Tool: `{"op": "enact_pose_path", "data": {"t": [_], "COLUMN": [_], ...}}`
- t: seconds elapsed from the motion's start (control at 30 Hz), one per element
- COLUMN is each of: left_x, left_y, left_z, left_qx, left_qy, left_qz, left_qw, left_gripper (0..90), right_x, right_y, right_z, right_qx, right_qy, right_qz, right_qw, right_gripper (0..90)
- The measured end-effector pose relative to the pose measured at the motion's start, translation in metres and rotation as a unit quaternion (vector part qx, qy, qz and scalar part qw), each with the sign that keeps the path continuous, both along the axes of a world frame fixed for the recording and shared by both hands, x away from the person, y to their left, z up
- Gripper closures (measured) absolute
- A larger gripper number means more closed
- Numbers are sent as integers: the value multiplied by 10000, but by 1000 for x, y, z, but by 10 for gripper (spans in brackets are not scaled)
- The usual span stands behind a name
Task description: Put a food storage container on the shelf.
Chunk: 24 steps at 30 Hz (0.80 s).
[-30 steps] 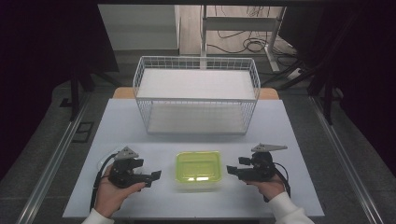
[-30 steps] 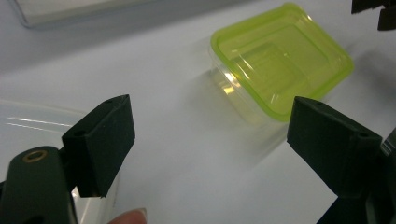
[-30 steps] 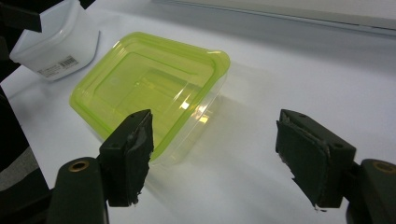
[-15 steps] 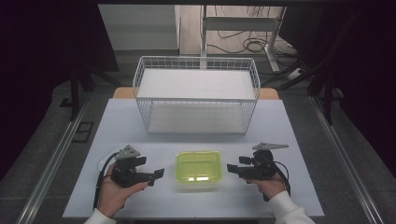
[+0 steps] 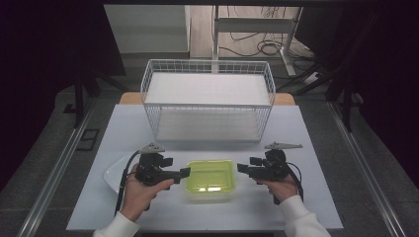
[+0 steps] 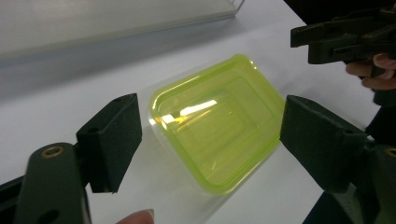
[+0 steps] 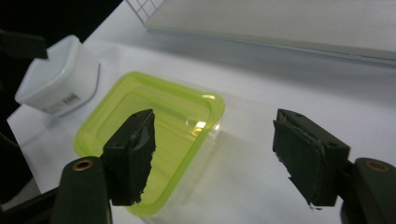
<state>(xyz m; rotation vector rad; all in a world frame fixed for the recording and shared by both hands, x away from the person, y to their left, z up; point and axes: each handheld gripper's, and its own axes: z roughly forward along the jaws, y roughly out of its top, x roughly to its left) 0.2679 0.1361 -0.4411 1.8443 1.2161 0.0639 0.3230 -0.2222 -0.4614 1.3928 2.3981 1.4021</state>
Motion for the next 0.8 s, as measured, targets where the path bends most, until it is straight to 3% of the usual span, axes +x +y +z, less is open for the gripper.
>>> {"op": "enact_pose_path", "data": {"t": [0.1,0.23,0.43,0.57,0.8], "left_x": [10,19,23,23,24], "left_y": [-1,-1,4,5,6], "left_z": [-6,-14,-32,-40,-46], "left_qx": [-192,-368,-543,-565,-468], "left_qy": [219,435,819,968,1045], "left_qz": [10,-27,24,14,62], "left_qw": [9996,9984,9952,9937,9934], "left_gripper": [237,297,319,331,358], "right_x": [7,11,11,10,11], "right_y": [-1,-2,1,8,11], "right_z": [-2,-5,-9,-14,-22], "right_qx": [166,175,150,68,81], "right_qy": [116,257,418,540,726], "right_qz": [-18,22,122,186,219], "right_qw": [9998,9995,9989,9983,9971], "right_gripper": [342,353,369,371,389]}}
